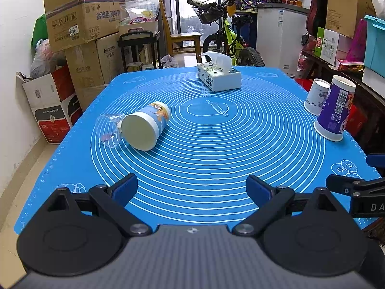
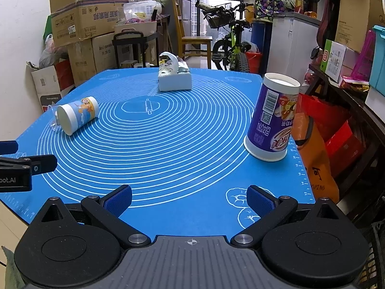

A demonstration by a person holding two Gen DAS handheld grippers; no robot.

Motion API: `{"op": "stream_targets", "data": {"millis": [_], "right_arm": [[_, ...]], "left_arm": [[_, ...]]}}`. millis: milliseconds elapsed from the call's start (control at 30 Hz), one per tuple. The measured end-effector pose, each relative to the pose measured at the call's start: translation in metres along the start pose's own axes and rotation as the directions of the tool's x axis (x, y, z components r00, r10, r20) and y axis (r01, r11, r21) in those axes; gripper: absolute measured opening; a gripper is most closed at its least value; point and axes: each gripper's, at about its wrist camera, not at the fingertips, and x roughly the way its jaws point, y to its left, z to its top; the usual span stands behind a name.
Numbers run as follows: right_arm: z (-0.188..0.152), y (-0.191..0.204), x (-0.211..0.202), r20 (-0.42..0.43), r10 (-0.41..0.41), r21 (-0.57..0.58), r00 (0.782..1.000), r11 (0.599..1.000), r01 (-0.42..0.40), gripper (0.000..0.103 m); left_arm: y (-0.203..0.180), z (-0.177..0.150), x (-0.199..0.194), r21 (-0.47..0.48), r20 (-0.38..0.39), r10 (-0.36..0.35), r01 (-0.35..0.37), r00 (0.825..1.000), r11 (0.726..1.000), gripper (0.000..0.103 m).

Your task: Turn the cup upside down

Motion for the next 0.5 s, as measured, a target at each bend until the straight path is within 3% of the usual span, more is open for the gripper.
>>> {"op": "stream_targets", "data": {"millis": [267,500], "right_arm": [[0.014,0.0,0.01,0.022,0.005,0.01,1.0,1.0,-0.005,0.101],[0.035,0.003,0.025,0.064,0.004,0.013,0.998,1.0,-0.005,0.101]], "left_arm": [[0.008,0.005,0.013,0.015,0.0,0.015,-0.015,1.0,1.0,0.096],[0.021,0.024,0.045,0.076,0.055,0.087,-0.091,0.995,0.993,0.096]]}}
